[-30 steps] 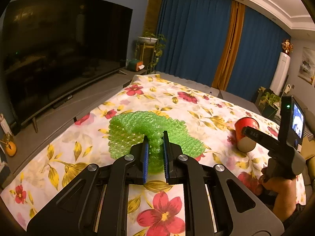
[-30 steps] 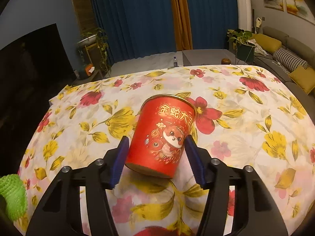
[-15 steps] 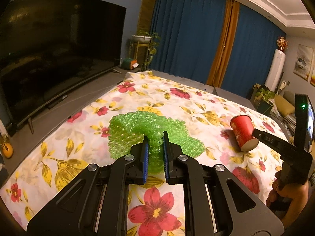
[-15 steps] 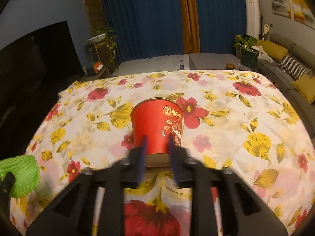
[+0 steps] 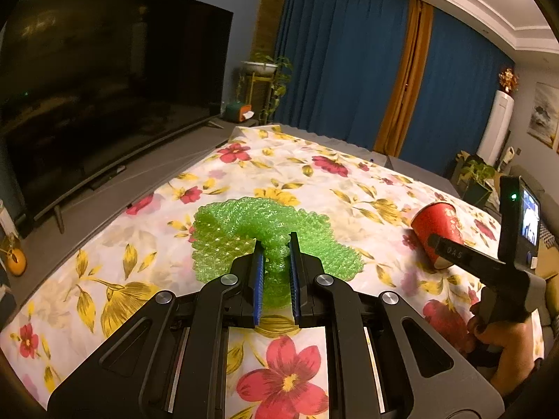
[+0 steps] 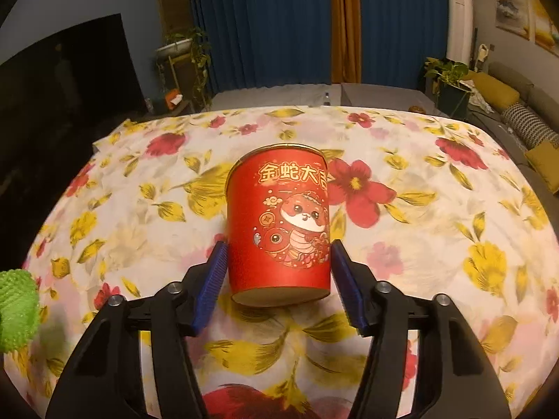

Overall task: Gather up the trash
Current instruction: 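Grasp the red snake-print paper cup with the right tool, then carry the red snake-print cup and green mesh over the grey bin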

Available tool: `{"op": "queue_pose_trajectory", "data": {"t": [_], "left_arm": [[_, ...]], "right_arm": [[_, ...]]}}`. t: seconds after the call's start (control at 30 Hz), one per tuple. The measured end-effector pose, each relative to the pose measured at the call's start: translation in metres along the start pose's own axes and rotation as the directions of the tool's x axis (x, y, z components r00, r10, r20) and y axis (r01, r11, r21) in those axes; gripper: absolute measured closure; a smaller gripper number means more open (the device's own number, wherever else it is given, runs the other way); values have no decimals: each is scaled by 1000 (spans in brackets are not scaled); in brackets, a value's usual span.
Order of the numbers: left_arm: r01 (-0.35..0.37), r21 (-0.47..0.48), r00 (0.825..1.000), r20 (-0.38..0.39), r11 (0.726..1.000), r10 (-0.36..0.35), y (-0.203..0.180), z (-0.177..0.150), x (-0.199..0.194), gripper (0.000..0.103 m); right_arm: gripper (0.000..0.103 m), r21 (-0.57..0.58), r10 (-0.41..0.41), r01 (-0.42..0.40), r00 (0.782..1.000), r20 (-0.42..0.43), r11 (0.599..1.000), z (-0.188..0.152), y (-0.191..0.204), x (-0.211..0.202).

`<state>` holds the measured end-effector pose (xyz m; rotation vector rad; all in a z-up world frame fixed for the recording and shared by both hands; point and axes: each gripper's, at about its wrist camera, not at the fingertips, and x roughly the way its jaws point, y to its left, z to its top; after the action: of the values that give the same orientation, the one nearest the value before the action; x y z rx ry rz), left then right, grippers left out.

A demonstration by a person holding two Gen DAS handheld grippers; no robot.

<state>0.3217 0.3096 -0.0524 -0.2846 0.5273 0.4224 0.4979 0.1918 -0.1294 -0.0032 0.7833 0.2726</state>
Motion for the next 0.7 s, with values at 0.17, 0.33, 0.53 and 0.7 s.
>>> {"op": "queue_pose_trajectory", "data": {"t": [0.17,0.33,0.53,0.7], "left_arm": [[-2,1,1000,0,1000,2,-1,-1,0,91],[-1,5,1000,-1,1000,1,-1,-2,0,91],[9,10,1000,6,1000,-10,-3,0,-2,91],[32,27,999,15,999,-33,-13,0,-13,91]], "right_arm": [[48,-20,8,-8,1000,7,1000,-3,1,-5],[48,-22,21,-20,999,39,1000,-6,-3,-29],[48,-30,41,-38,995,95,999,-20,-17,-84],[48,-35,49,-44,988,147,998,-41,-38,-140]]}}
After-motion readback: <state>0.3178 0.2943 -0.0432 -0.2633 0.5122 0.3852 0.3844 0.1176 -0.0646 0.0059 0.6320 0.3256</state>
